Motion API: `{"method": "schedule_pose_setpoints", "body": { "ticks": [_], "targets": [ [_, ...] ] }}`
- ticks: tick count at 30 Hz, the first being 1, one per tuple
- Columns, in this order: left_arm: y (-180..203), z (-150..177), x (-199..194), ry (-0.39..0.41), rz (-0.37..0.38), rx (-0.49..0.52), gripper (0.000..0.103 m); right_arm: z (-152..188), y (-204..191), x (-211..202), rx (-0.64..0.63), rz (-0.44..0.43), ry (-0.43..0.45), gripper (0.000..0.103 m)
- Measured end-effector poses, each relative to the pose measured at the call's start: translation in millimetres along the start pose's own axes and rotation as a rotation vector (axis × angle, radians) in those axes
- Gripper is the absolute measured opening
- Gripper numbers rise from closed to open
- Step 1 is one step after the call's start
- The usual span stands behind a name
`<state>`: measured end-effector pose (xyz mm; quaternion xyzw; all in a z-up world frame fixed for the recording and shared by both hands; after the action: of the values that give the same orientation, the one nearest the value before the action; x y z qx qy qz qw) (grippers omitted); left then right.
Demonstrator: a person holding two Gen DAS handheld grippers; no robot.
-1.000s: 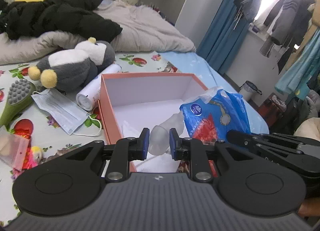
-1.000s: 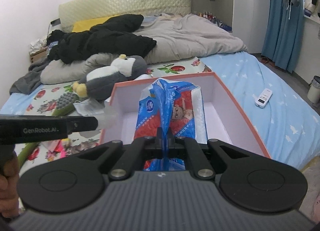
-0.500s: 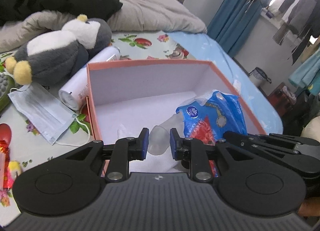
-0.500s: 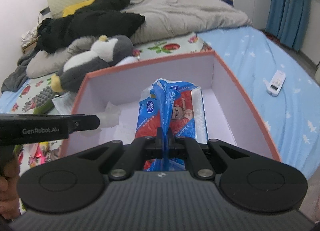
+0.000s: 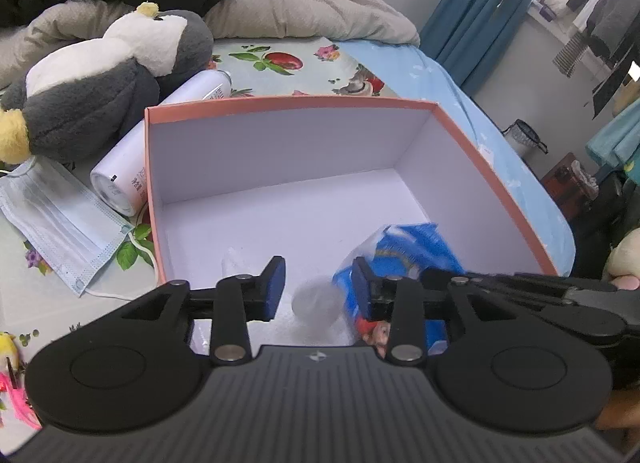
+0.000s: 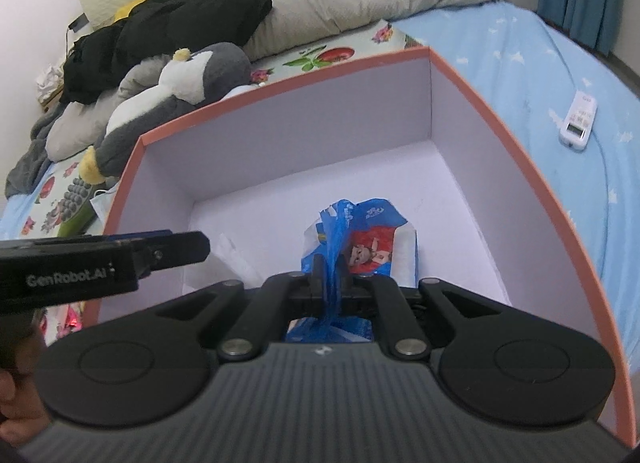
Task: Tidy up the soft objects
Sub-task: 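Lower the blue packet with the right gripper while the left gripper releases the plastic bag into the box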
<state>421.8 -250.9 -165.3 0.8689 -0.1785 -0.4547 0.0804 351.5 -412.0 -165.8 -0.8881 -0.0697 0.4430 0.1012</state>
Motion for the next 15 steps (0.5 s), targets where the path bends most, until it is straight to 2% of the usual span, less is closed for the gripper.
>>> {"method": "schedule_pose_setpoints", "body": {
  "ticks": [2,4,5,6,15],
  "targets": [
    [0.8,0.3,-2.0,0.006,0.007,-0.002,0.044,1.1,0.7,-1.3,0.001,0.01,-0.005,0.013],
    [2.8,1.0,-5.2,0.01,0.008,0.004,0.044,1.5,1.3,-4.6,0.004,0.016,-0.002,0.024],
    [4.2,1.5,-7.4,0.011,0.008,0.007,0.044,1.9,0.9,-7.7,0.009,0.011,0.002,0.036],
    [5.3,1.7,-10.2,0.016,0.009,0.01,0.044,2.4,-0.2,-11.9,0.009,0.006,0.01,0.041],
    [12.9,7.9,-66.6,0.088,0.025,0.035,0.044,14.6,-18.4,-68.3,0.007,0.003,0.103,0.041]
  ]
}}
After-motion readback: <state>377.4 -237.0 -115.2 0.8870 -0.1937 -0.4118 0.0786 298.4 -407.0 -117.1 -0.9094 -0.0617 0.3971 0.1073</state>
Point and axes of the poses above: each gripper's, at about its wrist camera, not at the fingertips, and x roughly the way its jaws point, y to its right, z to its underside, the point moved 5 cm from there along x, roughly the way its jaws point, and after that the axes turned 1 degree about y, right-handed, at the moved point
